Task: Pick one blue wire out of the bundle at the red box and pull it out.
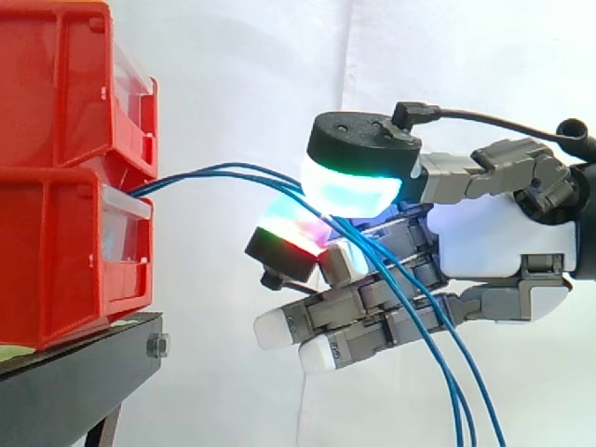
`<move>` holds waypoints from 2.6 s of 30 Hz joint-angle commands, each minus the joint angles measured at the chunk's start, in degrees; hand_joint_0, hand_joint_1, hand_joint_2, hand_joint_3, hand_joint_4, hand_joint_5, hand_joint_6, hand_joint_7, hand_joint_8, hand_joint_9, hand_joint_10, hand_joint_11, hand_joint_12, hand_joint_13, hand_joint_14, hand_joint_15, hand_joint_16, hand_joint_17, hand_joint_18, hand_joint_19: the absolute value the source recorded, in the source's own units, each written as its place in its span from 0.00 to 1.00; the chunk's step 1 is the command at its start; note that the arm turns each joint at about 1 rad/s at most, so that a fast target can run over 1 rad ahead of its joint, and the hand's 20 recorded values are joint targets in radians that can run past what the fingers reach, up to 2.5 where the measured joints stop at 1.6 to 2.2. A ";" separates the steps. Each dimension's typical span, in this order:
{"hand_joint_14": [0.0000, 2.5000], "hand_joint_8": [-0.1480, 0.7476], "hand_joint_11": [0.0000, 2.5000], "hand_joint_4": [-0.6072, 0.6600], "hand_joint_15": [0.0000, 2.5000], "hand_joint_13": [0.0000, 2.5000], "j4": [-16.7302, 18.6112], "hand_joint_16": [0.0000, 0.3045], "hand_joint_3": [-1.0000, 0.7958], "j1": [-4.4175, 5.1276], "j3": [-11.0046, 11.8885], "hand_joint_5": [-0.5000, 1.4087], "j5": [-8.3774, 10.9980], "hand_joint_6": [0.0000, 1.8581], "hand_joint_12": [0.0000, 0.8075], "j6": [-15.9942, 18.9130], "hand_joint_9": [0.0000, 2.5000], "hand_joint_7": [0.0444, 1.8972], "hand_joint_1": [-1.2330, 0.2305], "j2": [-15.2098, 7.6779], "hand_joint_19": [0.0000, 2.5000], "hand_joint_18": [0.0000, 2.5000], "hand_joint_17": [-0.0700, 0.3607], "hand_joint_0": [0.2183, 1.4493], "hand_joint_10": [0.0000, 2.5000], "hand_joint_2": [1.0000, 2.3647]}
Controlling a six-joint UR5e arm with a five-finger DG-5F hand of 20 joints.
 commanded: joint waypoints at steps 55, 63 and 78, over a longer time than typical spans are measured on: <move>0.01 0.49 0.38 0.65 0.18 0.27 0.04 0.18 0.33 -0.09 -0.05 0.18 0.02 0.47 0.46 0.53 0.48 0.68 0.38 0.00 0.18 0.21 0.45 0.31 0.01 0.01; 0.01 0.48 0.39 0.60 0.20 0.30 -0.05 0.18 0.41 -0.18 -0.05 0.20 0.02 0.47 0.45 0.62 0.51 0.70 0.33 0.00 0.18 0.23 0.44 0.32 0.01 0.01; 0.01 0.47 0.39 0.62 0.19 0.27 0.04 0.18 0.30 -0.18 -0.05 0.17 0.02 0.48 0.44 0.53 0.45 0.65 0.22 -0.09 0.16 0.21 0.44 0.36 0.01 0.00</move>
